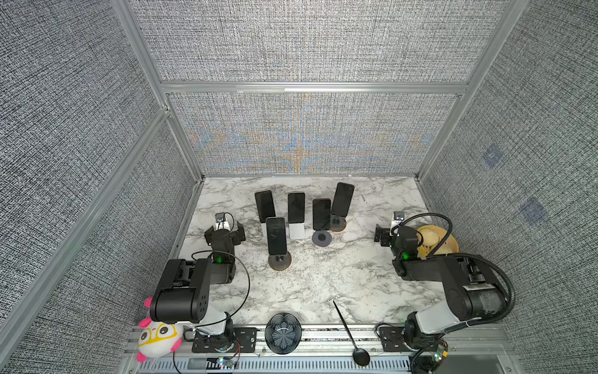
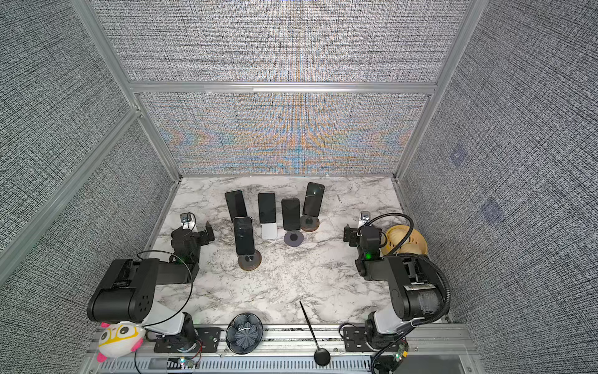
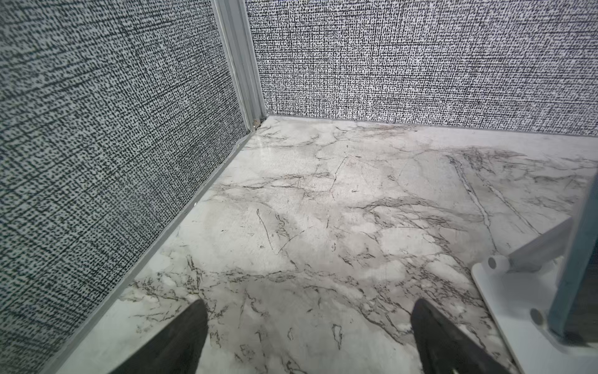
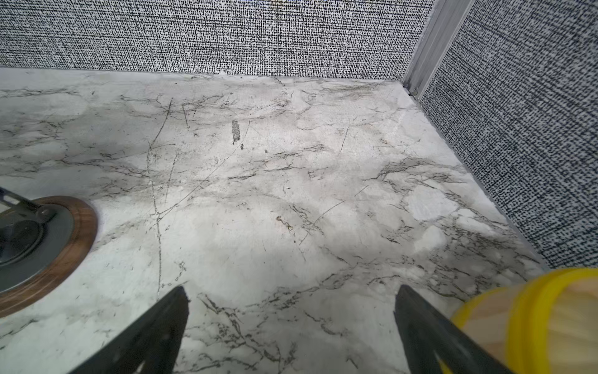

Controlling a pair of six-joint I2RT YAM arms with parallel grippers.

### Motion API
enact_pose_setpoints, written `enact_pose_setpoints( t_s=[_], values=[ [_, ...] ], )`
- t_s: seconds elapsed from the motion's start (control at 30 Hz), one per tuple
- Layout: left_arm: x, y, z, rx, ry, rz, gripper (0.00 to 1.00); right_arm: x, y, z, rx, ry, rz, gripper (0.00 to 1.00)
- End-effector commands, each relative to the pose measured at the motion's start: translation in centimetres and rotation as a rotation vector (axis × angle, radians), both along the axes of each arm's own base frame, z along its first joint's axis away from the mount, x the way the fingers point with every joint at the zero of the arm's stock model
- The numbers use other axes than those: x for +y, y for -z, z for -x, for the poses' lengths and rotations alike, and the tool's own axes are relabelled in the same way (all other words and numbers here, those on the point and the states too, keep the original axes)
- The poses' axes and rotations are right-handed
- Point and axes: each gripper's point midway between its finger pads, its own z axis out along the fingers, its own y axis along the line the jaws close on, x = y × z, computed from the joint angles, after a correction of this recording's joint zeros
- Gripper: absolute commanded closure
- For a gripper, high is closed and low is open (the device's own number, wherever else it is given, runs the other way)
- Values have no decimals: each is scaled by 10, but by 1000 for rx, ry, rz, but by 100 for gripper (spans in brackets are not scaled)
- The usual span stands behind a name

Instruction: Remove the phone from the phone stand

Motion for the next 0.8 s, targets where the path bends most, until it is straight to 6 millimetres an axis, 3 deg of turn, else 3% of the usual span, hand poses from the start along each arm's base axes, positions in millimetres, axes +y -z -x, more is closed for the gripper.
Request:
enact_pose_setpoints(
  t_s=[0.0,0.77],
  values=[
    [-1,-3,-1,-9,8,-2,1,0,-4,-1,-14,-3,1,1],
    [-1,-2,-2,-3,10,-1,1,0,-1,-3,1,-6,-9,1]
  ],
)
